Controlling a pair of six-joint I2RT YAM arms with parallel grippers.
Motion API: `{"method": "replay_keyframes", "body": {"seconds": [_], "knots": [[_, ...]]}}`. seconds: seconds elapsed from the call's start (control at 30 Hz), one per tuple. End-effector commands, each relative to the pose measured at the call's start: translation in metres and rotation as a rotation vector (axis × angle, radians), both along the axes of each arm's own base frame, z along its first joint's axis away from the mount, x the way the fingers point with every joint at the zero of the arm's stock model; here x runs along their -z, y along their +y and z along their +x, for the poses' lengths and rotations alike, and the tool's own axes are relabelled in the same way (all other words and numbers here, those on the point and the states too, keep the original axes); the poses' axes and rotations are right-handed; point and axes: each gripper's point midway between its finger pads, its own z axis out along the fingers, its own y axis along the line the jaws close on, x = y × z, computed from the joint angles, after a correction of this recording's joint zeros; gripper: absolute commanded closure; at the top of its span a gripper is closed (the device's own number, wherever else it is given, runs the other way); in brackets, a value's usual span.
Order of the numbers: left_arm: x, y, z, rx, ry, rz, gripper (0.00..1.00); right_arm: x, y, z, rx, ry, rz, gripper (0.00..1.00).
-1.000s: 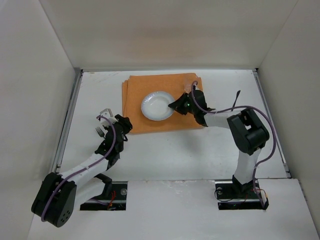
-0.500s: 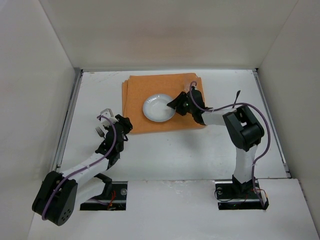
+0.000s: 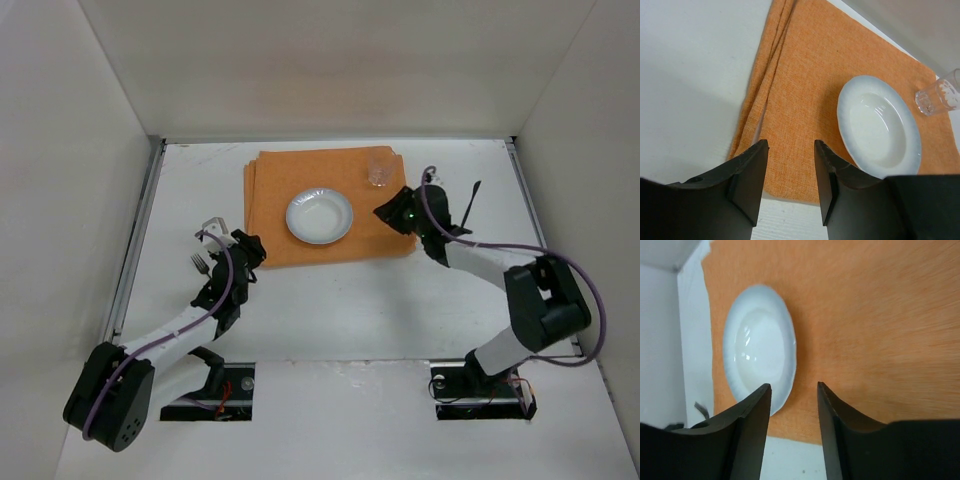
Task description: Set the dinner table for one person
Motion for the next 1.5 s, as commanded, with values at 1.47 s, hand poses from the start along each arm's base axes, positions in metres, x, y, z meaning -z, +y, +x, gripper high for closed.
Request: {"method": "replay_keyframes", "body": {"seconds": [1.47], "knots": [[-0.013,-0.008,0.002,0.035,-0.054,-0.110,0.62,0.063,-0.296,0.072,0.589,0.330,-0.710,0.78]]}}
